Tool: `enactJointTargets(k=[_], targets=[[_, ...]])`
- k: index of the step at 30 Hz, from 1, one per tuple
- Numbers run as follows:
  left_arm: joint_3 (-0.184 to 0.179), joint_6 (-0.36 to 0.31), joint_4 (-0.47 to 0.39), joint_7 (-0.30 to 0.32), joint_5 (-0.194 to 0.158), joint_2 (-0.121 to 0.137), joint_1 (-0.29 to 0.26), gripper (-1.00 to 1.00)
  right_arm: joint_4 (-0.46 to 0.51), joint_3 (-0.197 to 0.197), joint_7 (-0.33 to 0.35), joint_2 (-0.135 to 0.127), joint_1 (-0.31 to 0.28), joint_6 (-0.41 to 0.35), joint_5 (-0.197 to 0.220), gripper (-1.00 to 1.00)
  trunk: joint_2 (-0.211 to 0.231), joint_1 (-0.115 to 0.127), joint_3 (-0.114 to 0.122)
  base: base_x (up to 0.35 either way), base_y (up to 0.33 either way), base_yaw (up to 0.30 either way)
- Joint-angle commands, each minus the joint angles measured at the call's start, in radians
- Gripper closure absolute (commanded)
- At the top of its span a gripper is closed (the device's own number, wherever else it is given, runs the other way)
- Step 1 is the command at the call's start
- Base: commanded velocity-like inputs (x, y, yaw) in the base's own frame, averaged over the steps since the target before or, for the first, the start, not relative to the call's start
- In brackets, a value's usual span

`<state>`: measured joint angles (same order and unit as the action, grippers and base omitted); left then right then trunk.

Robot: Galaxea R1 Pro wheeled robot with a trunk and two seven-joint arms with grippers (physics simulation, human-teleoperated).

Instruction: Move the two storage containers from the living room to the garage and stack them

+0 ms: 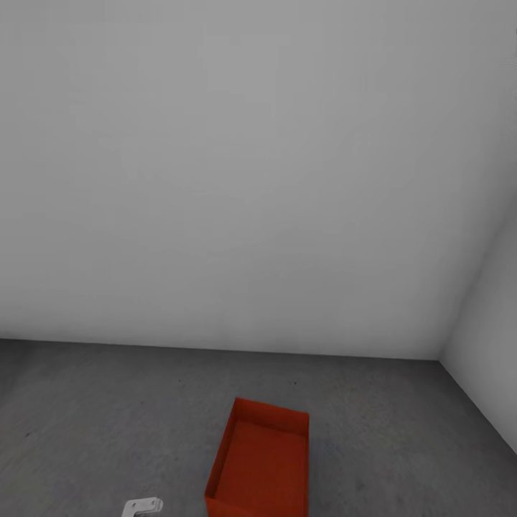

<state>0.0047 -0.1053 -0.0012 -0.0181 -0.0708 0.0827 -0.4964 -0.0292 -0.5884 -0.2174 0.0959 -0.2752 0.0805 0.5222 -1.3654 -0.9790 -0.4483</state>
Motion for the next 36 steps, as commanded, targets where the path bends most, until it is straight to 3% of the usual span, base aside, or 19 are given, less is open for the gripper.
enactJointTargets(k=[1,36], targets=[[0.0,-0.004,0.0,-0.002,-0.007,0.0,-0.001,-1.0,-0.003,-0.008,0.0,0.0,-0.001,0.006,0.011,-1.0,-0.001,0.0,-0.001,0.0,0.0,0.0],[0.0,0.019,0.0,-0.002,-0.006,-0.002,0.023,-1.0,-0.003,-0.006,0.001,-0.004,-0.002,0.007,0.013,-1.0,-0.001,0.0,-0.033,0.0,0.0,0.0]])
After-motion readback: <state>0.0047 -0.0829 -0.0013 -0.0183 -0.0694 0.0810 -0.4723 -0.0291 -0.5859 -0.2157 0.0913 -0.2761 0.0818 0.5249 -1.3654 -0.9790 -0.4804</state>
